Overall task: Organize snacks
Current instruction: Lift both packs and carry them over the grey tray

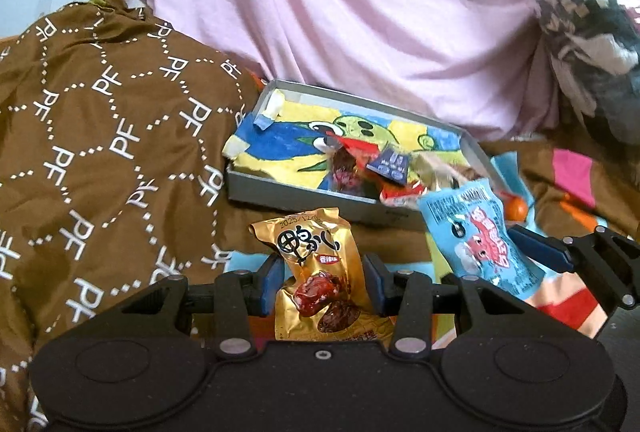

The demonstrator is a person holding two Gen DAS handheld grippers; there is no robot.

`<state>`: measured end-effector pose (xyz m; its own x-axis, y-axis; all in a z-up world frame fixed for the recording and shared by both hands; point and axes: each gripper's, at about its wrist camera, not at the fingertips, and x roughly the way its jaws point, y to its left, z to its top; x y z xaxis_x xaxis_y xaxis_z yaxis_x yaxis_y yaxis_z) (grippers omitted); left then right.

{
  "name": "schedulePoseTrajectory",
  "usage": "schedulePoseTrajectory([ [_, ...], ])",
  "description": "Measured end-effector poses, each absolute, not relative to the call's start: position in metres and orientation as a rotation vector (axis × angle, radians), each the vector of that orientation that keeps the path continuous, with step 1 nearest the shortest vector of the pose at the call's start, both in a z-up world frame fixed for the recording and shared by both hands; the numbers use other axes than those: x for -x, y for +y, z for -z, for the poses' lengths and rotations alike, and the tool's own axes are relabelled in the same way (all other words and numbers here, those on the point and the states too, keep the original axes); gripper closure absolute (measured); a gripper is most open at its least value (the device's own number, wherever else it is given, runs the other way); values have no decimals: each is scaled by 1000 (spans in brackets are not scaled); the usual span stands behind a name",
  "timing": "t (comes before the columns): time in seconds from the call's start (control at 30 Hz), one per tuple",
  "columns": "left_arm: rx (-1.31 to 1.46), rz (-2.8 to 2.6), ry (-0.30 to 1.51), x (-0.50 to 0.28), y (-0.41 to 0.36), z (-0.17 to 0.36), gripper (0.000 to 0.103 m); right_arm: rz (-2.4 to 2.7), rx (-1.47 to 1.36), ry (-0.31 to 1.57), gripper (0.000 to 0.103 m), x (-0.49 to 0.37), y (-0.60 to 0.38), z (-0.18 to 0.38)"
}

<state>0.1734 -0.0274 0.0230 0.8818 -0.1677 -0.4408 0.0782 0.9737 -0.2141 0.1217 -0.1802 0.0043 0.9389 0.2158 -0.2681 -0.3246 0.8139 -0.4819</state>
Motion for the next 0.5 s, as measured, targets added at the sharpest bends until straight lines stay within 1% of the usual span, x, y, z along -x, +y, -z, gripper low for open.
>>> schedulePoseTrajectory([
  [0.13, 258, 104, 470, -195, -24, -40, 58, -296, 500, 178, 44, -146, -184, -19],
  [0.33, 320, 73, 477, -251, -17, -65, 57, -311, 438, 156, 43, -187, -185, -37],
  [0.5, 334, 49, 492, -300, -19, -71, 57, -339, 373, 130, 43, -219, -184, -42],
])
